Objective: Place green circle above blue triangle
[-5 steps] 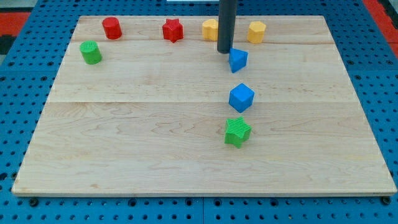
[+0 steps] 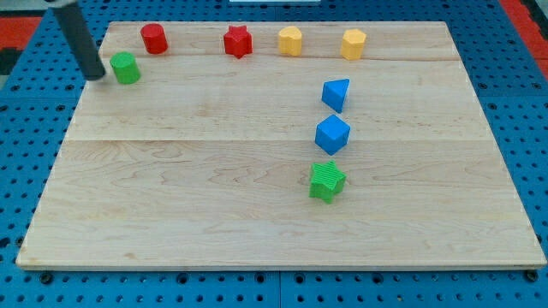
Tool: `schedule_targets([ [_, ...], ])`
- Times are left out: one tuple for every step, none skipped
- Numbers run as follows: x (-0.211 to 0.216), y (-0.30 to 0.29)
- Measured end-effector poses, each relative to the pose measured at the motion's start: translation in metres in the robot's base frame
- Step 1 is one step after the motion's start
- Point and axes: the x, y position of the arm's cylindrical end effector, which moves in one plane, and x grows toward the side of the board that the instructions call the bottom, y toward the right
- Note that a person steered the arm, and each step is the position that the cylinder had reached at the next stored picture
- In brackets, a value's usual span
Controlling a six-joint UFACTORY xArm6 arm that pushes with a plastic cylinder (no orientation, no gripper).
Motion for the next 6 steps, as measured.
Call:
schedule_targets([
  [-0.002,0.01],
  [-0.002,0.086],
  [-0.002,0.189],
  [-0.002,0.279],
  [-0.005,0.344],
  [-0.008,0.381],
])
